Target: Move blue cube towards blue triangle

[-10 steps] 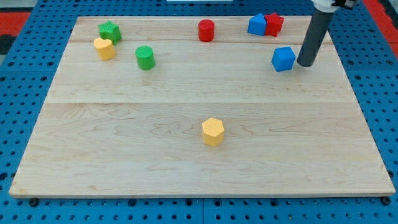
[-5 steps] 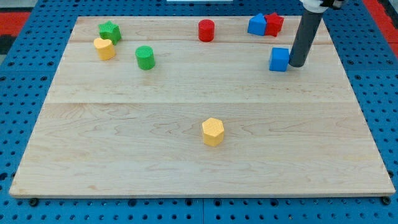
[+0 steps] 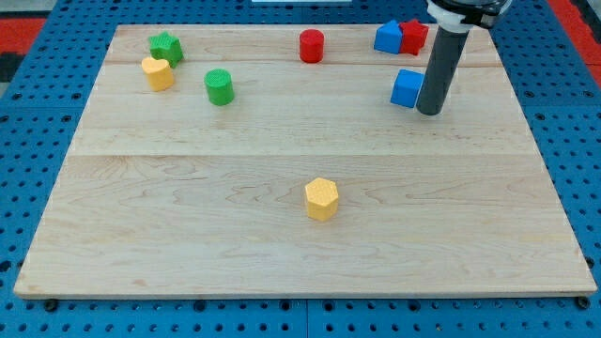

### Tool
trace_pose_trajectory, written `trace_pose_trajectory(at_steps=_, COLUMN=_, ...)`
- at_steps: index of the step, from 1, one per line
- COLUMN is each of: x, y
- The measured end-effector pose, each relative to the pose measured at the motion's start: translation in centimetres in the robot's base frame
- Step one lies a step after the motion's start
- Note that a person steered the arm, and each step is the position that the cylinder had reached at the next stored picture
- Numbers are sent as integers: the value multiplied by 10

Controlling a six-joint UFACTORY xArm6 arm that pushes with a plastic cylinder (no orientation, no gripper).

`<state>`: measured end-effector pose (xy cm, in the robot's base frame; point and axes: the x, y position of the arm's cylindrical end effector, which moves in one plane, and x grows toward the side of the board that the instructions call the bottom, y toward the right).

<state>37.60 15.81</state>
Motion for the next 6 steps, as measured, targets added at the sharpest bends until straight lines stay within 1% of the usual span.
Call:
trace_pose_trajectory(at_steps=1, x=0, y=-14)
trace_pose_trajectory(at_steps=2, x=-1, y=-15)
trace_pose_trajectory(at_steps=3, x=-9, y=-15)
trace_pose_trajectory(at_steps=4, x=-26, y=-15)
trace_pose_trajectory(at_steps=5, x=-26, y=-15)
trace_pose_trajectory(at_steps=6, x=-6, y=-17)
